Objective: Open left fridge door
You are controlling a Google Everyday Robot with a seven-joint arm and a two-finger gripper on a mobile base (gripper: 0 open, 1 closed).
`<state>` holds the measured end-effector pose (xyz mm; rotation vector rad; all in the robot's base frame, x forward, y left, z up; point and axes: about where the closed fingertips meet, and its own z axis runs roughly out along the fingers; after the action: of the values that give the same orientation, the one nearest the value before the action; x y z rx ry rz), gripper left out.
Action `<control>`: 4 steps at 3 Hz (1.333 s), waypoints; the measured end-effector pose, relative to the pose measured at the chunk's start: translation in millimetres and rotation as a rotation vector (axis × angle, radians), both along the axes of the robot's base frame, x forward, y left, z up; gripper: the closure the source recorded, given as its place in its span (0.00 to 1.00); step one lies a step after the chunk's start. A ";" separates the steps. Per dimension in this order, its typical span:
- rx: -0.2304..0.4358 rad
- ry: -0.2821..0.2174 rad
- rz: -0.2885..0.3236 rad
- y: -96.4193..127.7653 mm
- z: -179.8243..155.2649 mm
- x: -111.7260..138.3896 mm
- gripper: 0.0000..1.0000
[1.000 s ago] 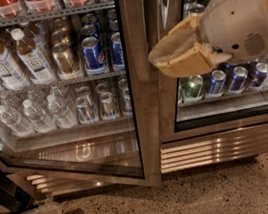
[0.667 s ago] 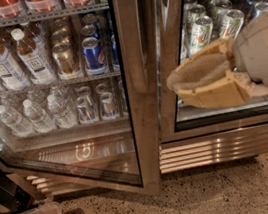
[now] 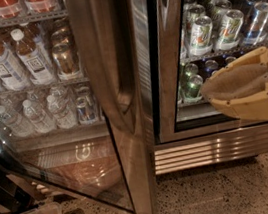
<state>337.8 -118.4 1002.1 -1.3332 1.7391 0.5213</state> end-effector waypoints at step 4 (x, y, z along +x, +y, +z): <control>-0.026 -0.084 -0.103 -2.8 -30.4 92.2 0.34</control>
Offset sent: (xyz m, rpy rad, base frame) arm 0.1425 -0.0015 -0.0545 0.0083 -0.0975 -0.1478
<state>430.1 -121.2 971.7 -1.2577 1.7400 0.3807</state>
